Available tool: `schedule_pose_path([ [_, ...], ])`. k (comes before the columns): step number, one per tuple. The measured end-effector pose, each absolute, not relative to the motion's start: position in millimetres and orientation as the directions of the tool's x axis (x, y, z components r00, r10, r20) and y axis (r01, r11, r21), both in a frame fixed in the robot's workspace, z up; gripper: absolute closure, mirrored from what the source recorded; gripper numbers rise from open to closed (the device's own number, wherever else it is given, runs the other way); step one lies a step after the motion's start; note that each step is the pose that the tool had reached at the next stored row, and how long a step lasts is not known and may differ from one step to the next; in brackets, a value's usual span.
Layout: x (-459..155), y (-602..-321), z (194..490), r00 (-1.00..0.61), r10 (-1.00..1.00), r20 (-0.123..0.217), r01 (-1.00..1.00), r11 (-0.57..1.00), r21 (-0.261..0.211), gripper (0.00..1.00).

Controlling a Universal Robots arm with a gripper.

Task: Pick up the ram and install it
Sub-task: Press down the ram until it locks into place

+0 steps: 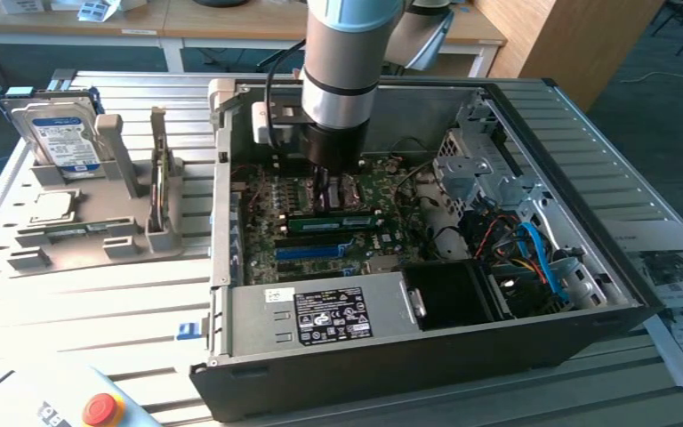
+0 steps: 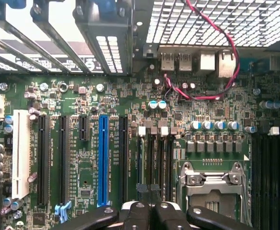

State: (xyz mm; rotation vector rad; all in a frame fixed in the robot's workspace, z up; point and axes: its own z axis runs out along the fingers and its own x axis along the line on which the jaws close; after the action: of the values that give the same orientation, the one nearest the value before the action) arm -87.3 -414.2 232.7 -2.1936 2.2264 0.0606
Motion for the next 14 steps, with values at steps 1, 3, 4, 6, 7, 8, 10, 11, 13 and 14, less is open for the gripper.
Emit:
schedule_pose_path([
  [1, -88.5, -414.2, 232.7, -0.015, -0.999, -0.038, -1.000, 0.015, 0.016, 0.90],
  [3, -90.7, -414.2, 232.7, -0.015, -0.999, -0.038, -1.000, 0.015, 0.015, 0.90],
  [4, -91.5, -414.1, 232.7, -0.015, -0.999, -0.038, -1.000, 0.015, 0.014, 0.90],
  [6, -91.5, -414.1, 232.7, -0.015, -0.999, -0.038, -1.000, 0.015, 0.014, 0.90],
  [7, -91.5, -414.2, 232.7, -0.015, -0.999, -0.038, -1.000, 0.015, 0.014, 0.90],
  [8, -91.6, -414.2, 232.5, -0.015, -0.999, -0.038, -1.000, 0.014, 0.014, 0.90],
  [10, -92.2, -414.2, 231.4, -0.015, -0.999, -0.038, -1.000, 0.015, 0.014, 0.90],
  [11, -92.6, -414.2, 230.9, -0.015, -0.999, -0.038, -1.000, 0.015, 0.014, 0.90],
  [13, -92.9, -414.2, 230.2, -0.015, -0.999, -0.038, -1.000, 0.014, 0.014, 0.90],
  [14, -93.0, -414.2, 230.0, -0.015, -0.999, -0.038, -1.000, 0.014, 0.014, 0.90],
])
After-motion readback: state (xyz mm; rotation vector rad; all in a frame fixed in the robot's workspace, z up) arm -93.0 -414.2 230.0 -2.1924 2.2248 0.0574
